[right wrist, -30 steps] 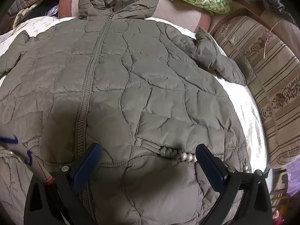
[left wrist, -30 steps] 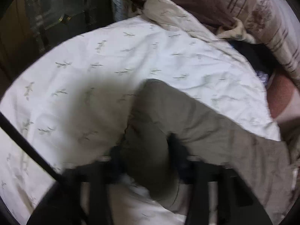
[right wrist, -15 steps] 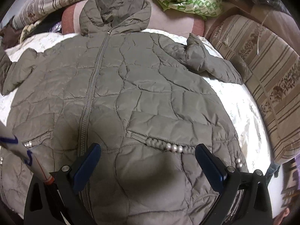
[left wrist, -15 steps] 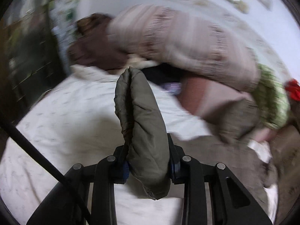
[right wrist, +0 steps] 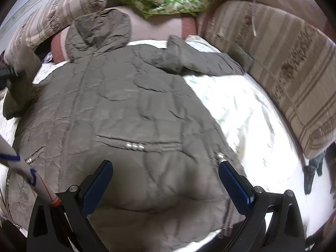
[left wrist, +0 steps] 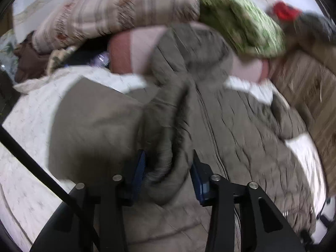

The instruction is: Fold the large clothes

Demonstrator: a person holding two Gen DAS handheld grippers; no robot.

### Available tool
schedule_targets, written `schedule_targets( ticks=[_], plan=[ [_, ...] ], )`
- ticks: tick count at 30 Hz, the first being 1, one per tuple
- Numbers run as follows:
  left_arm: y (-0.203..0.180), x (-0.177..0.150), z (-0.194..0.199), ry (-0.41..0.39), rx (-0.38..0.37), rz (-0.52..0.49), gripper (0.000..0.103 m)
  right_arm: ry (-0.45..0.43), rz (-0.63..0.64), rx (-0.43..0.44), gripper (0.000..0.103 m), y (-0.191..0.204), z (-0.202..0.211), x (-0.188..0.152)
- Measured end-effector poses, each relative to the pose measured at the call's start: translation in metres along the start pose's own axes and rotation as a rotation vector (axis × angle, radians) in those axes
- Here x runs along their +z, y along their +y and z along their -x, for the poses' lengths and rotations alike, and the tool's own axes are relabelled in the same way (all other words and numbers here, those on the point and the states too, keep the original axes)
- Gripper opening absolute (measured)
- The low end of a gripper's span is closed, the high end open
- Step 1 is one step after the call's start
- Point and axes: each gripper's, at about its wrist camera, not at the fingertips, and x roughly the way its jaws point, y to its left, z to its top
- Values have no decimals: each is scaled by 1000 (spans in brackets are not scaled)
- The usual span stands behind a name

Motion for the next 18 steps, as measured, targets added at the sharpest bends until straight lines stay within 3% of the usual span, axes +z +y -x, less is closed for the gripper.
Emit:
schedule_targets(
  ticks=[2,4,9,14,18],
  plan=[
    [-6,-13,-2,28,-31,7,45,3,-23,3,102,-11,1,-2],
    [-7,-23,9,27,-62,28,57,0,-42,3,102,-21,3,-3],
    [13,-43,51,-51,-80,81,67,6,-58,21,102,-24,4,-4],
    [55,-54,83,-155,42,113,71,-10,17,76,102,9,13,6],
    [98,-59,79,-200,139,171,72,-36,115,149,102,59,20,24]
  ],
)
